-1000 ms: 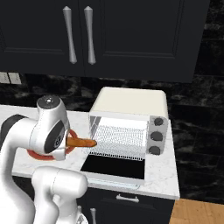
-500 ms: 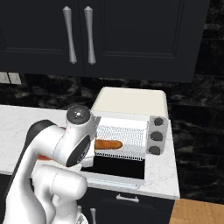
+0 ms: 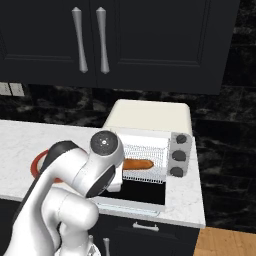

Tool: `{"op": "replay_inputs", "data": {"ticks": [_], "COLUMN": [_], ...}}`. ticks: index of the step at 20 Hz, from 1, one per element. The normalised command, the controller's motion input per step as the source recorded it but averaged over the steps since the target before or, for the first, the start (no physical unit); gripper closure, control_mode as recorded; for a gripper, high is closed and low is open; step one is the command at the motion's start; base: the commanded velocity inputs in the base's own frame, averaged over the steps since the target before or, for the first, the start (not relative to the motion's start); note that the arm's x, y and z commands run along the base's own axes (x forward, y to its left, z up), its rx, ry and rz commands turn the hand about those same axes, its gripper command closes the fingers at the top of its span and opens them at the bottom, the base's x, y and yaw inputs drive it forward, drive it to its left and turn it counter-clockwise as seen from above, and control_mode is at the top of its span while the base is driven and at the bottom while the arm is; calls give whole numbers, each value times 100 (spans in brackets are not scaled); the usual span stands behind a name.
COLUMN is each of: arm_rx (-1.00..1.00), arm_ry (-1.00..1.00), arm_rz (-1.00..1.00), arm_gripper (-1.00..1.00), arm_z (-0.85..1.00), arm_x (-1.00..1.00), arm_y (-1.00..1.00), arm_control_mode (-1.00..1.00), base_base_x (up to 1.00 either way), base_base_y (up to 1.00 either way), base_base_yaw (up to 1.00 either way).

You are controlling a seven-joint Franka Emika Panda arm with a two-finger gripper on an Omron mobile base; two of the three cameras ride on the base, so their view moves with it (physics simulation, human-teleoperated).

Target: Pick up the kebab skewer and baguette bread, and place them inside the toaster oven. Close the toaster oven door and start by setting the timer.

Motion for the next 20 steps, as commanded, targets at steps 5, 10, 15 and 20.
{"op": "replay_inputs", "data": {"ticks": [5, 10, 15, 20], "arm_rx": [0, 1, 0, 0], "arm_ry": [-1, 5, 10, 10], "arm_rz": [-4, 0, 0, 0], "arm_gripper": [100, 100, 100, 100], "arm_z": [0, 0, 0, 0], "arm_x": [52, 61, 55, 50], "arm_y": [-25, -12, -11, -10], "arm_control_mode": [-100, -100, -100, -100], "base_base_x": [0, 0, 0, 0], "base_base_y": [0, 0, 0, 0], "base_base_yaw": [0, 0, 0, 0]}}
